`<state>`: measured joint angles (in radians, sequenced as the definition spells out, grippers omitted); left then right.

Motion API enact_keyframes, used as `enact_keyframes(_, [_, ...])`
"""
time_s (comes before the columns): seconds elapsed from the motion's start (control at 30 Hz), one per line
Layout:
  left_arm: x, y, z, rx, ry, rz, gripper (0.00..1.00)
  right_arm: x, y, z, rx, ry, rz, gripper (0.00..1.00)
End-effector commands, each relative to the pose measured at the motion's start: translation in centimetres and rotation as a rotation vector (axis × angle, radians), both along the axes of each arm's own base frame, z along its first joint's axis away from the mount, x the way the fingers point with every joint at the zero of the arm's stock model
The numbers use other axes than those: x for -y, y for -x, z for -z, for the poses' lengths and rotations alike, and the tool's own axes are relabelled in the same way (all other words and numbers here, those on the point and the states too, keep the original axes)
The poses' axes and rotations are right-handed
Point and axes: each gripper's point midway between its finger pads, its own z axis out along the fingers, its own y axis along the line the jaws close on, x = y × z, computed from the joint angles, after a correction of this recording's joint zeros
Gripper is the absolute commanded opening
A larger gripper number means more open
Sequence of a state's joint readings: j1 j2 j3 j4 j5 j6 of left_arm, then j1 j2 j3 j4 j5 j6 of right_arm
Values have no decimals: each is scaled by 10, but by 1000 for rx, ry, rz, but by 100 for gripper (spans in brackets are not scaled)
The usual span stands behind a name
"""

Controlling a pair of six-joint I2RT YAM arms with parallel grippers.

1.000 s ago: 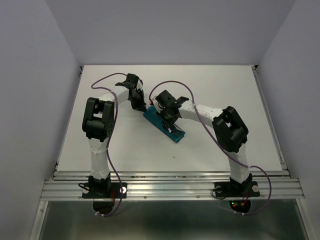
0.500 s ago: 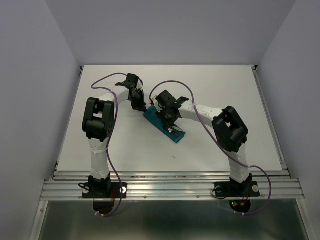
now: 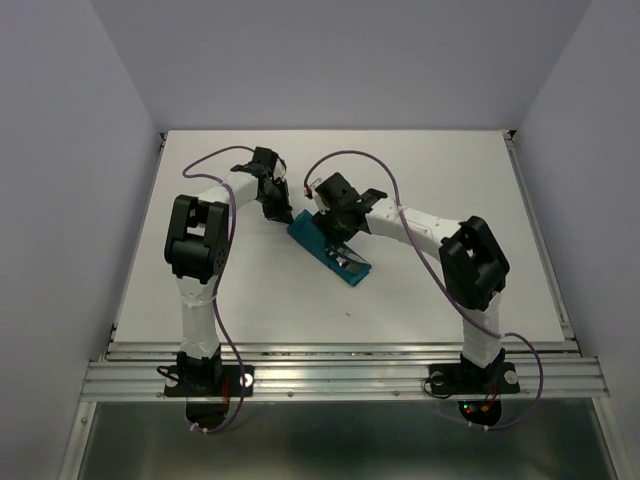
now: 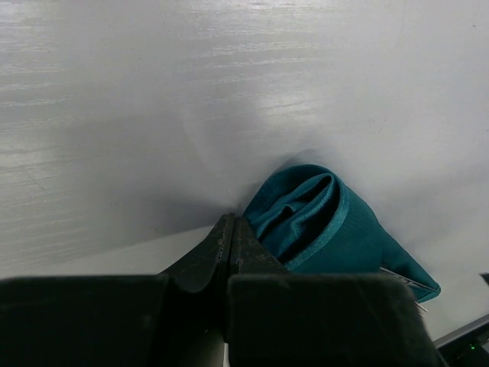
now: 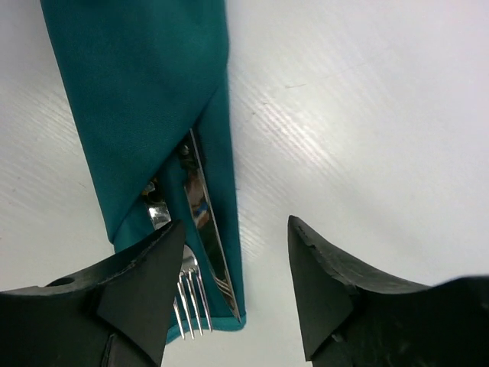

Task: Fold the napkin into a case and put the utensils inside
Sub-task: Stuff the knife into the folded napkin, then reset both arms

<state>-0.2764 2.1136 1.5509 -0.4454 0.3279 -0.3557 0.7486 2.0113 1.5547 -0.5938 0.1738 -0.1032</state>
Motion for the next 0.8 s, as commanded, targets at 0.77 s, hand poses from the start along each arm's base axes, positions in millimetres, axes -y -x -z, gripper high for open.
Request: enact_keyframes(0.77, [-62,3,-241,556,-155,-189,9,234,38,-174,593,-456,1039,100])
